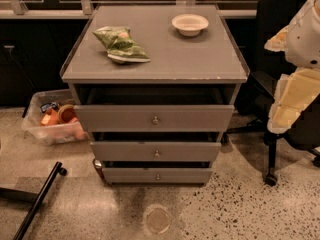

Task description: Open middle drawer

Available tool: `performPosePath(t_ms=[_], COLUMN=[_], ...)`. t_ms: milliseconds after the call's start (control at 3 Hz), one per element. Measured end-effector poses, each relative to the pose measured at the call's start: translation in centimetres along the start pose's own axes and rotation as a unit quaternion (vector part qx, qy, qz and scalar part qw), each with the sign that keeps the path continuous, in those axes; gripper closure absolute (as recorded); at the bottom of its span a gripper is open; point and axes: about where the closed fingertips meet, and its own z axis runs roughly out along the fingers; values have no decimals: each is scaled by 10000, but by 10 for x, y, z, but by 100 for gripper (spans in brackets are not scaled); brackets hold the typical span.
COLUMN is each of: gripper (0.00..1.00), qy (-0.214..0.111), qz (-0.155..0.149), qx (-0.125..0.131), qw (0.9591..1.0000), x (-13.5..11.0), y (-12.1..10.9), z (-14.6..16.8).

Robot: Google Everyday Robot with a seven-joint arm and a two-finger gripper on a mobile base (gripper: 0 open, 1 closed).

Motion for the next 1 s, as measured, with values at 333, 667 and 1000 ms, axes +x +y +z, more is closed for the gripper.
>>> performPosePath(t_ms=[333, 667, 1000], gripper=[0, 0, 0], qy=[-1, -374, -1078], qz=[1, 257, 786], qx=[0, -46, -283], qw=[10000, 9990, 9907], x=[0, -13, -34], y=[0, 3, 22], z=[0, 20, 61])
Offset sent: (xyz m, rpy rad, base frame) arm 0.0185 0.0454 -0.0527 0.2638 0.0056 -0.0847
